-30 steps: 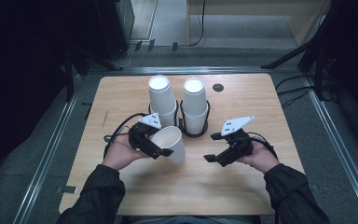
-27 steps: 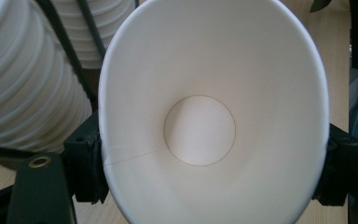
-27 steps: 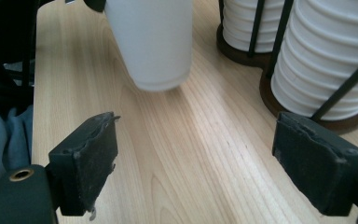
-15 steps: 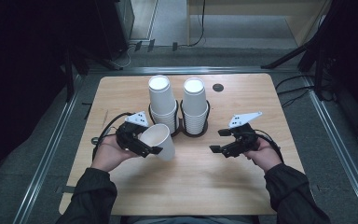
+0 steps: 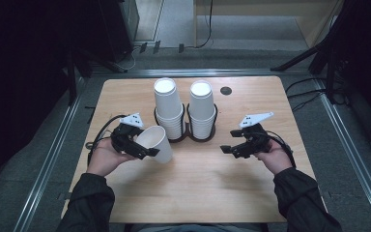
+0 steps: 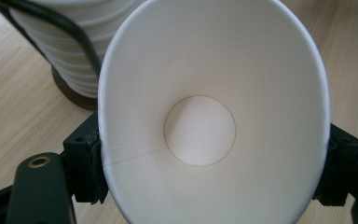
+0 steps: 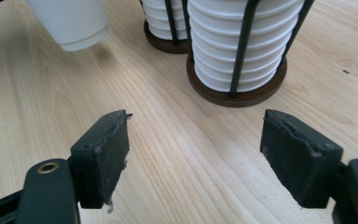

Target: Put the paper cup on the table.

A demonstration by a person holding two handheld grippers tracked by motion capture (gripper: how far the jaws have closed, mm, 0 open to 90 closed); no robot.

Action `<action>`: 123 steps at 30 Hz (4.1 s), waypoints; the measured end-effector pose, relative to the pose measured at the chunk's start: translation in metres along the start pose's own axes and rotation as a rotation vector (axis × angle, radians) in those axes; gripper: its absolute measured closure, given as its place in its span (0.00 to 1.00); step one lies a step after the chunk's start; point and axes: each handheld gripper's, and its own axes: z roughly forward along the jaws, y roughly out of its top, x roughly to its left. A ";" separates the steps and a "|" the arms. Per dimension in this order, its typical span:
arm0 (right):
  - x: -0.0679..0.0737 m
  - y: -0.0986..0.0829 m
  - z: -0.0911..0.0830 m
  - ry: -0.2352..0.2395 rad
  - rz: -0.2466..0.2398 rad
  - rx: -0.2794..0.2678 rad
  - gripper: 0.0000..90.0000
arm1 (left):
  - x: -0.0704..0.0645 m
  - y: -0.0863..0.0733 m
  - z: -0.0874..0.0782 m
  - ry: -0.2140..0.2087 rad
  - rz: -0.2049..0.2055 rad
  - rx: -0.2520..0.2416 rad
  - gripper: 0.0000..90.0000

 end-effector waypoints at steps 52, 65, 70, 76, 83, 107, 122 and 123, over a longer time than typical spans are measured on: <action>0.001 -0.019 0.005 0.022 0.016 0.051 0.24 | 0.088 -0.027 -0.046 0.256 -0.229 -0.005 0.19; 0.008 -0.029 0.000 0.009 0.013 0.072 0.24 | 0.119 -0.031 -0.040 0.322 -0.273 0.040 0.17; 0.009 -0.031 -0.002 0.002 0.016 0.078 0.24 | 0.124 -0.033 -0.039 0.363 -0.270 0.030 0.16; 0.008 -0.031 -0.004 0.000 0.023 0.069 0.24 | 0.127 -0.036 -0.036 0.354 -0.290 0.047 0.15; 0.008 -0.029 -0.003 0.006 0.016 0.072 0.24 | 0.128 -0.042 -0.032 0.352 -0.281 0.064 0.14; 0.007 -0.028 -0.003 0.008 0.007 0.077 0.24 | 0.128 -0.045 -0.032 0.298 -0.292 0.026 0.01; 0.007 -0.028 -0.003 0.009 0.005 0.088 0.24 | 0.123 -0.036 -0.047 0.289 -0.308 0.003 0.00; 0.007 -0.028 -0.003 0.009 0.000 0.086 0.24 | 0.122 -0.036 -0.049 0.291 -0.309 0.004 0.00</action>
